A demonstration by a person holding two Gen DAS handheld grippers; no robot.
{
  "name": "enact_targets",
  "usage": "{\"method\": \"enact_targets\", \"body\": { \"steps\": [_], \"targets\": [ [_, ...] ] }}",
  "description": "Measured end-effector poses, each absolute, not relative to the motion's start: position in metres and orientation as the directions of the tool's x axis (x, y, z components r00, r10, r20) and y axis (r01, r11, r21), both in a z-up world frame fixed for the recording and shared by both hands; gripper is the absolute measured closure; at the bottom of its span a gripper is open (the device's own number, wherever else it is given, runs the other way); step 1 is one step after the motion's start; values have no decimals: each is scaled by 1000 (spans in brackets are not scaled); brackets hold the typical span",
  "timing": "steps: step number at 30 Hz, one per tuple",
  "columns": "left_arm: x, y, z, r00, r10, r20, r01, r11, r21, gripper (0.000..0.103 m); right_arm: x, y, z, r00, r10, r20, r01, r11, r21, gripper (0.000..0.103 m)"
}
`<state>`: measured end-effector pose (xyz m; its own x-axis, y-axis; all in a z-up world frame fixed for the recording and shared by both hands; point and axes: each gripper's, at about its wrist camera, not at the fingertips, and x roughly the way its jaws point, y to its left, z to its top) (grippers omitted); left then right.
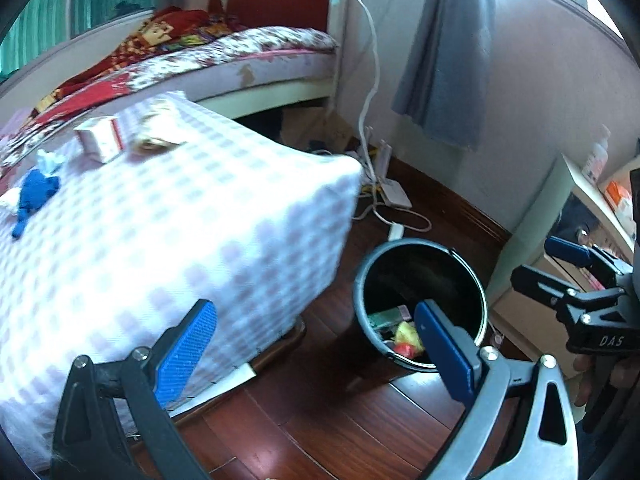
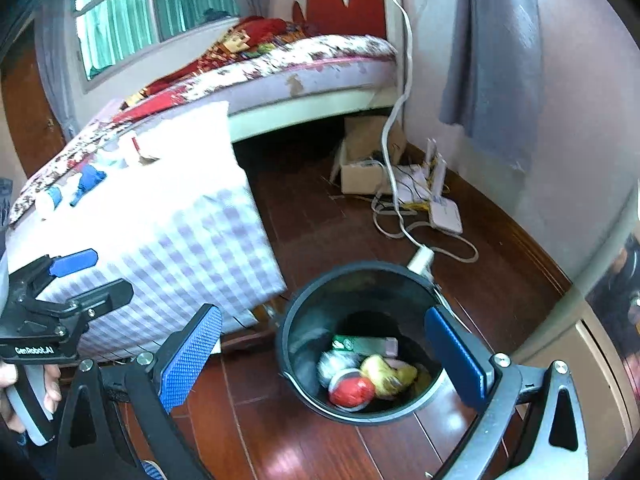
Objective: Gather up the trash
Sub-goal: 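Move both tools back over the bed toward the remaining trash, then grasp the beige cloth bundle with the right tool while the left tool grasps the blue sock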
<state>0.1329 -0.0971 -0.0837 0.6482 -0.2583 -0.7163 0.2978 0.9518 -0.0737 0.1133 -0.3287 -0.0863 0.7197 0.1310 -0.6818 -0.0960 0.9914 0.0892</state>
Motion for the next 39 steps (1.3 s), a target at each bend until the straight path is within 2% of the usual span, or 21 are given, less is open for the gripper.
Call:
{"method": "enact_targets", "body": {
  "steps": [14, 19, 22, 24, 29, 30, 33, 39],
  "targets": [
    [142, 22, -46, 754, -122, -645, 89, 992, -84, 3, 154, -213, -31, 761, 254, -598, -262, 962, 75, 1],
    [155, 78, -42, 769, -53, -637, -9, 996, -93, 4, 180, -166, -22, 736, 279, -617, -322, 946, 44, 1],
    [167, 110, -44, 767, -31, -641, -51, 993, -109, 13, 202, -140, -16, 723, 292, -625, -347, 937, 37, 1],
    [178, 125, -46, 757, -11, -654, -73, 992, -102, 24, 220, -125, -15, 715, 293, -634, -351, 936, 35, 1],
    [214, 154, -54, 749, 46, -661, -120, 991, -67, 26, 266, -97, -22, 700, 290, -653, -362, 932, 26, 1],
    [225, 160, -56, 744, 47, -667, -125, 990, -70, 32, 276, -92, -24, 694, 290, -659, -364, 931, 27, 3],
    [254, 171, -63, 726, 62, -685, -142, 988, -61, 39, 302, -79, -35, 668, 293, -684, -367, 930, 40, 14],
    [291, 171, -73, 702, 82, -707, -135, 991, -19, 40, 343, -58, -50, 643, 273, -715, -371, 928, 21, 22]
  ]
}}
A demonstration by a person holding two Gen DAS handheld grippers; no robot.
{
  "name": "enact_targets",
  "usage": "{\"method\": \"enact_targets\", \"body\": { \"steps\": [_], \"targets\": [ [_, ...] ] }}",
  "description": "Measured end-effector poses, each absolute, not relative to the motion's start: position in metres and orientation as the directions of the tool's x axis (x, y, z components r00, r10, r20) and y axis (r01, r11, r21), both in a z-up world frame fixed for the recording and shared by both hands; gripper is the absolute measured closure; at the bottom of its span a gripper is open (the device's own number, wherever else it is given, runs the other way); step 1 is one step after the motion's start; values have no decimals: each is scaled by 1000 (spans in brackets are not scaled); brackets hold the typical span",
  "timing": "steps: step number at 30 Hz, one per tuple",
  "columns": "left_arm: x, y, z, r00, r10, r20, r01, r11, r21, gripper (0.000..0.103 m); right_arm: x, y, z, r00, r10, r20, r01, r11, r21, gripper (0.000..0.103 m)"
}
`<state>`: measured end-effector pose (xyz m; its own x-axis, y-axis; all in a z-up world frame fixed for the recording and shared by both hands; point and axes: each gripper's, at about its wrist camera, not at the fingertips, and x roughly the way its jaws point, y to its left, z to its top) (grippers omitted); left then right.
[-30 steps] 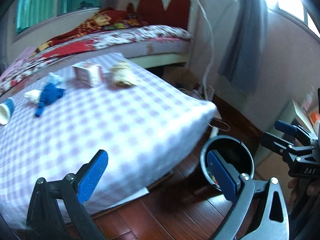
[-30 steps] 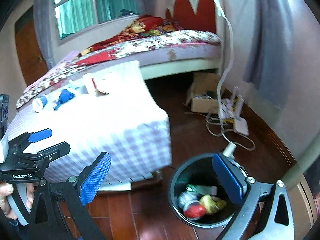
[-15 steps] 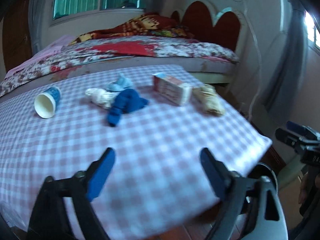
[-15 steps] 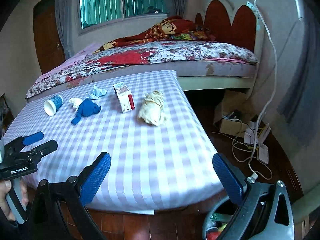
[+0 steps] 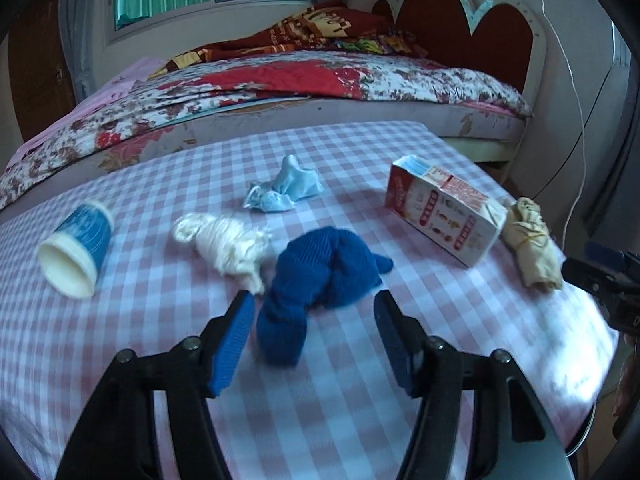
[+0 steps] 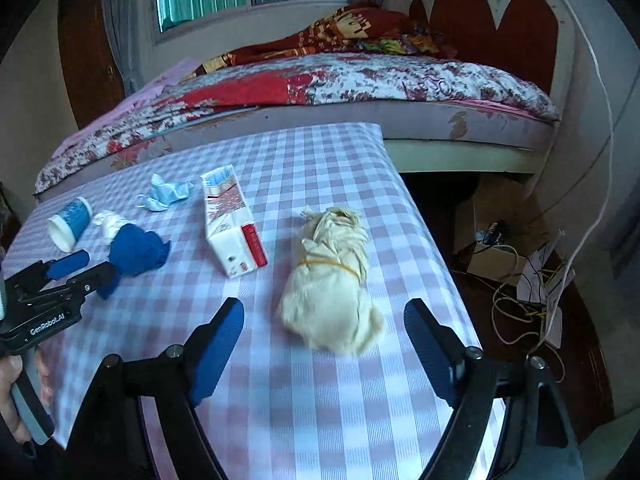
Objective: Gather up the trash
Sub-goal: 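Grasp the beige cloth bundle with the right tool while the left tool grasps the blue sock, then carry the beige cloth bundle and blue sock over the black bin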
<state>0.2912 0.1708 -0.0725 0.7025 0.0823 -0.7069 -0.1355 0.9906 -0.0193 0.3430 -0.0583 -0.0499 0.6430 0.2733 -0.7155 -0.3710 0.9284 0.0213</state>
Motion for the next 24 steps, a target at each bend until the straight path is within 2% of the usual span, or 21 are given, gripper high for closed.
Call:
{"method": "enact_targets", "body": {
  "steps": [8, 11, 14, 16, 17, 20, 24],
  "targets": [
    [320, 165, -86, 658, 80, -749, -110, 994, 10, 40, 374, -50, -73, 591, 242, -769, -359, 933, 18, 36],
    [326, 163, -89, 646, 78, -759, -103, 995, 14, 40, 377, -52, -77, 587, 240, -773, -354, 935, 21, 38],
    [328, 160, -90, 645, 72, -761, -88, 996, 20, 45, 377, -56, -81, 588, 248, -770, -351, 936, 33, 48],
    [329, 157, -90, 646, 62, -761, -71, 997, 20, 52, 375, -57, -81, 592, 249, -766, -355, 935, 30, 56],
    [329, 155, -90, 647, 59, -760, -65, 998, 22, 57, 375, -57, -80, 591, 254, -766, -359, 933, 32, 66],
    [323, 152, -84, 663, 65, -746, -73, 997, 22, 64, 369, -60, -73, 604, 272, -749, -371, 928, 38, 80],
    [307, 140, -71, 702, 62, -710, -58, 998, 29, 64, 355, -71, -60, 633, 291, -718, -376, 926, 43, 81]
  ]
}}
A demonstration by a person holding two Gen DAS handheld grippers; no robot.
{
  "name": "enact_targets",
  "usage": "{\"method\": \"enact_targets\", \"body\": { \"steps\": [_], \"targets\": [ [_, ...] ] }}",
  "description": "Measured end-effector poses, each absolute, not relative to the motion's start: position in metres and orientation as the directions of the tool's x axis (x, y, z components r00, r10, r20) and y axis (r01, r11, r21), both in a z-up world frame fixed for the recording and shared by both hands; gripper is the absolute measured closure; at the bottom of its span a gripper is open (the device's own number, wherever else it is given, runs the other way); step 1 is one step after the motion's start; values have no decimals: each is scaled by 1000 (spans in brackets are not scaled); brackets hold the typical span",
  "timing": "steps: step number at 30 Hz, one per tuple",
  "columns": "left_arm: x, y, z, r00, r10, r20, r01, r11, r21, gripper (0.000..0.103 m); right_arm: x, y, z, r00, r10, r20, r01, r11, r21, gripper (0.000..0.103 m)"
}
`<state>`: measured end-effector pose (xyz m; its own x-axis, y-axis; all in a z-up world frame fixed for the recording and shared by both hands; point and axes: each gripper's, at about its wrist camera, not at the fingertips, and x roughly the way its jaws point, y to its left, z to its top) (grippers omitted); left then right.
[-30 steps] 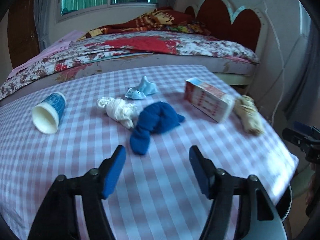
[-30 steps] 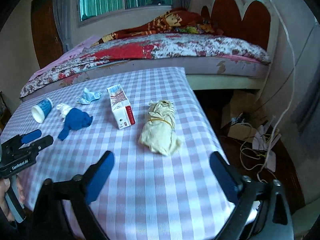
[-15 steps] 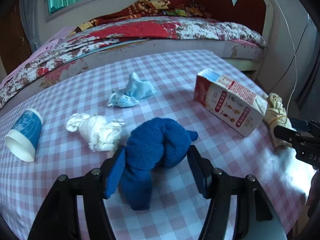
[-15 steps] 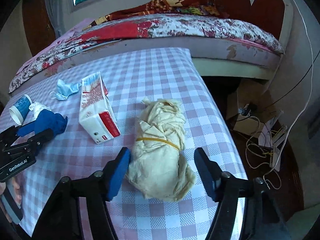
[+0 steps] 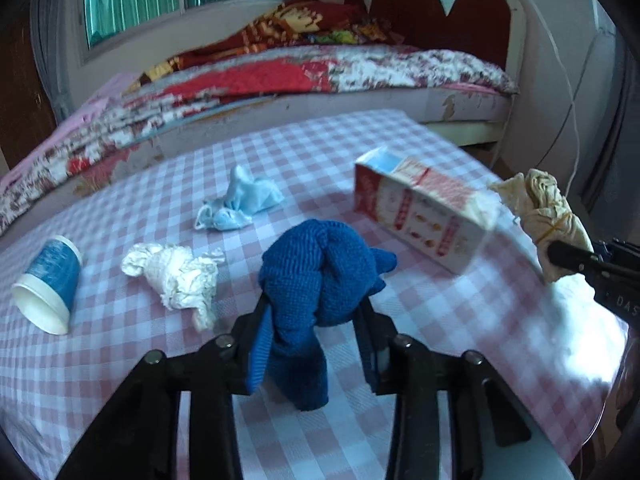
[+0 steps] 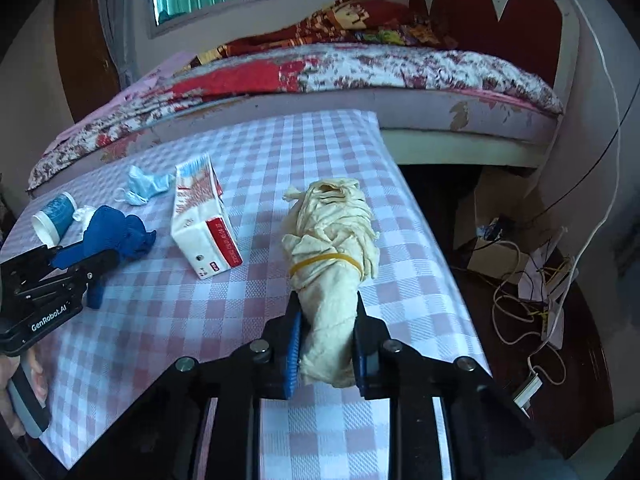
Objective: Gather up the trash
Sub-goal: 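Carry the beige cloth bundle and blue sock over the black bin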
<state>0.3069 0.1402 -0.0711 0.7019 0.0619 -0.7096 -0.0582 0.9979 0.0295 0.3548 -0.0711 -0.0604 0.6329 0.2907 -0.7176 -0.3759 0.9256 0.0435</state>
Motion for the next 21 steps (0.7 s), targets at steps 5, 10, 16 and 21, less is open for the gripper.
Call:
{"method": "enact_targets", "body": {
  "steps": [5, 10, 16, 21],
  "targets": [
    [282, 126, -58, 733, 32, -679, -34, 999, 11, 64, 332, -90, -47, 655, 312, -688, -375, 925, 62, 81],
    [254, 109, -48, 756, -4, -654, -3, 1000, -10, 64, 293, -119, -34, 682, 330, -653, -369, 926, 83, 81],
    [219, 78, -38, 780, -51, -624, 55, 998, -12, 64, 242, -154, -17, 723, 330, -607, -351, 932, 88, 81],
    [195, 45, -31, 791, -95, -604, 107, 994, -17, 64, 207, -181, -6, 755, 317, -574, -333, 939, 80, 81]
  ]
}}
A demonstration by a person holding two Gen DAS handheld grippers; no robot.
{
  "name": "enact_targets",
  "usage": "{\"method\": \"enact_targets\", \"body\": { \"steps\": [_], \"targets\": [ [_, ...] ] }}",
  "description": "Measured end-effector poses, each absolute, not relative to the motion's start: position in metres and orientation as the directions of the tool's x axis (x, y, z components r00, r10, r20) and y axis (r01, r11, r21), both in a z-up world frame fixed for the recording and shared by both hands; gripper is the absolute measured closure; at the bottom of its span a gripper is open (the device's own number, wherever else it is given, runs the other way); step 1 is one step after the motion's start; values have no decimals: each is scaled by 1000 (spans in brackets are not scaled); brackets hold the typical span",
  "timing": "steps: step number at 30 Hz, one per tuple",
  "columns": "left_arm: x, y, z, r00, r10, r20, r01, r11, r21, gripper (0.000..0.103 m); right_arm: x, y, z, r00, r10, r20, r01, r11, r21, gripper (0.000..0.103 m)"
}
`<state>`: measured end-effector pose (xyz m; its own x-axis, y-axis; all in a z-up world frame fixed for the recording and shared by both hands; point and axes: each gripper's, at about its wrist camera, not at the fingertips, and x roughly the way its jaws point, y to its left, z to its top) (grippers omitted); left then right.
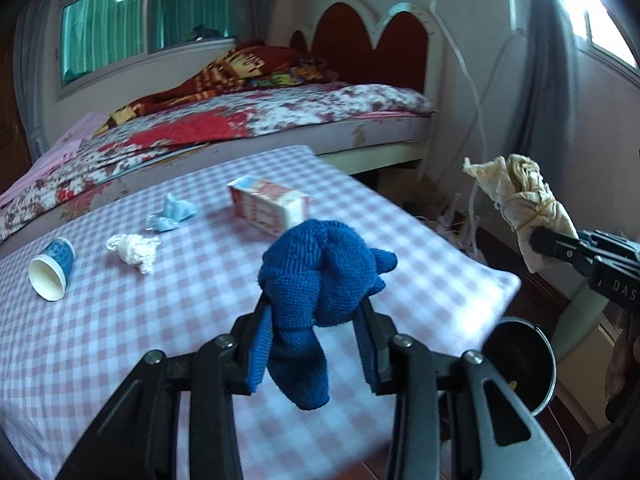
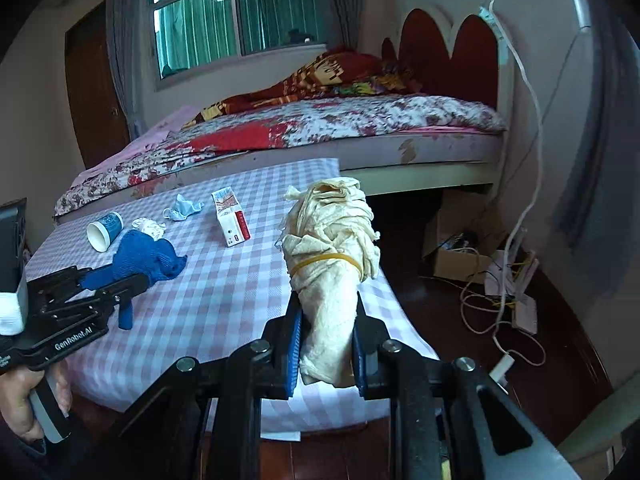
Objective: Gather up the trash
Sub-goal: 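Carry the beige cloth bundle and blue sock over the black bin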
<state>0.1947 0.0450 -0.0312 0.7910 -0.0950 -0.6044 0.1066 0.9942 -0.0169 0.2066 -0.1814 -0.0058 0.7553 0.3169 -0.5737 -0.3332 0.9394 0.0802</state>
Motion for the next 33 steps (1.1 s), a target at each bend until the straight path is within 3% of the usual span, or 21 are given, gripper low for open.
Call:
{"method": "enact_targets", "body": {
  "steps": [11, 33],
  "targets": [
    [168, -17, -25, 784, -181, -593, 208, 978, -23, 64, 160, -236, 3, 795, 280, -538, -281, 956, 83, 81],
    [156, -125, -52, 690, -319, -649, 399, 917, -26, 64, 121, -331, -41, 784, 170, -597, -131, 985, 108, 81]
  ]
}}
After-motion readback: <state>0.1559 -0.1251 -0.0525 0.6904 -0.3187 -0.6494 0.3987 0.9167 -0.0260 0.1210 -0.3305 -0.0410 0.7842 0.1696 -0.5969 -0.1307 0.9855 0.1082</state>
